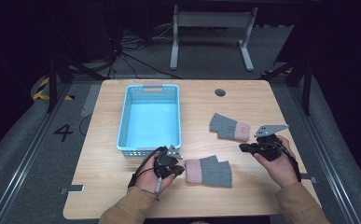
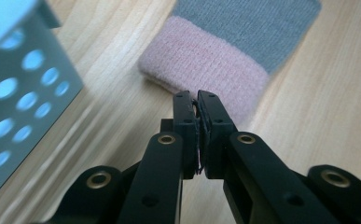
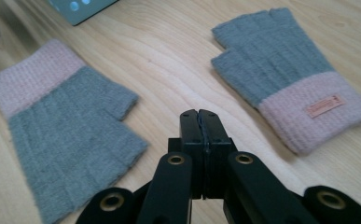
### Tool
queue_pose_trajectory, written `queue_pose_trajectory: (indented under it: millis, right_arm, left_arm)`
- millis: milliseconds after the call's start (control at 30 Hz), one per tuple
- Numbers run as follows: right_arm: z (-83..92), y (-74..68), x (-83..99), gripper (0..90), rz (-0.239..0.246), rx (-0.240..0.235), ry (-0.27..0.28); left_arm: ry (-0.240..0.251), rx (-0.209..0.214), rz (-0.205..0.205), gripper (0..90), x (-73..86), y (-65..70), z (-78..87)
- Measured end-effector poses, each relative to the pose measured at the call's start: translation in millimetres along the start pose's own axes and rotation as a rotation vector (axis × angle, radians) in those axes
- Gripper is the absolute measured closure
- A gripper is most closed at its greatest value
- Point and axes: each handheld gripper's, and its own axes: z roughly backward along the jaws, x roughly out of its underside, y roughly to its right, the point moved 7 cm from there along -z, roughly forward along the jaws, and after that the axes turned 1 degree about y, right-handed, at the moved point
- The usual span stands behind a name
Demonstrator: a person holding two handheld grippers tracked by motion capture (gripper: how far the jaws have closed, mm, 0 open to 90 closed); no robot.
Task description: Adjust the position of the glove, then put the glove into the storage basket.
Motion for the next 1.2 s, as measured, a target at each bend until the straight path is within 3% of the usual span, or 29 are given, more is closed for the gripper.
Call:
queue_pose_trajectory:
  millis: [300, 533, 867, 1200]
  right_arm:
    - [-1.0, 33.5, -5.5, 90.0, -0.022, 0.048, -0.026]
    - [-6.5, 56.2, -14.3, 90.0, -0.036, 0.060, -0.039]
    - [-23.0, 73.0, -22.5, 90.0, -0.031, 0.080, -0.054]
    - [-30.6, 86.3, -28.2, 90.0, -0.074, 0.072, -0.042]
  left_arm:
    - [0.025, -0.016, 0.005, 83.9, 2.8, -5.0, 25.3]
    - [0.021, -0.017, 0.041, 81.9, 13.1, -15.8, 32.8]
    - [0.020, -0.022, 0.060, 81.1, 18.9, -18.9, 35.4]
    - [0.025, -0.018, 0.056, 80.8, 17.6, -19.0, 34.3]
